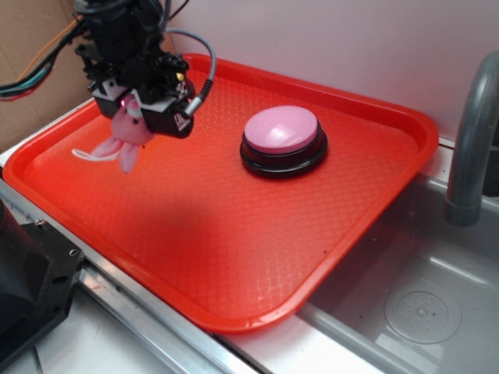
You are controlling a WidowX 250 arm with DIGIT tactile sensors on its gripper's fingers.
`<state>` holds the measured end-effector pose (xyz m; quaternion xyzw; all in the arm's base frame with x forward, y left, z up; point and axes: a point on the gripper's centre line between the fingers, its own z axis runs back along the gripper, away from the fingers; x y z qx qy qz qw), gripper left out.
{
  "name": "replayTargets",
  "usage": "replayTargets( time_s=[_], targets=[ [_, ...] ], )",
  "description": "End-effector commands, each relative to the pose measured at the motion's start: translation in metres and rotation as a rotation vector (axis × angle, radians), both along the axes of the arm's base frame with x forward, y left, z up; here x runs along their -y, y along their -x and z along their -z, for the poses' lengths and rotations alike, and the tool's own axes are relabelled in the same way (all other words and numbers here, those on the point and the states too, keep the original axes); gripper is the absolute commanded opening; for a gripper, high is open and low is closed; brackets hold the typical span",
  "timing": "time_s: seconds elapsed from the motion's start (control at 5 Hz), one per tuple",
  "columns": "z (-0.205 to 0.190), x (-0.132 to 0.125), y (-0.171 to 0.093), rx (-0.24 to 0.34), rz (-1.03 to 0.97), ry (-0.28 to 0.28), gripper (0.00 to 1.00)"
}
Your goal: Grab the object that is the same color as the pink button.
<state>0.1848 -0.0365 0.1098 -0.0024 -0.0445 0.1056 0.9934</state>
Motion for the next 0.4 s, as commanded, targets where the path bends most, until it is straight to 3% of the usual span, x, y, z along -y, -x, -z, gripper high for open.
replayTargets(
  time_s=[0.0, 0.2],
  targets=[
    [-0.056, 0.006, 0.011, 0.065, 0.135, 0.044, 0.0],
    [-0.055, -0.01, 0.02, 0.083, 0.052, 0.059, 0.0]
  ],
)
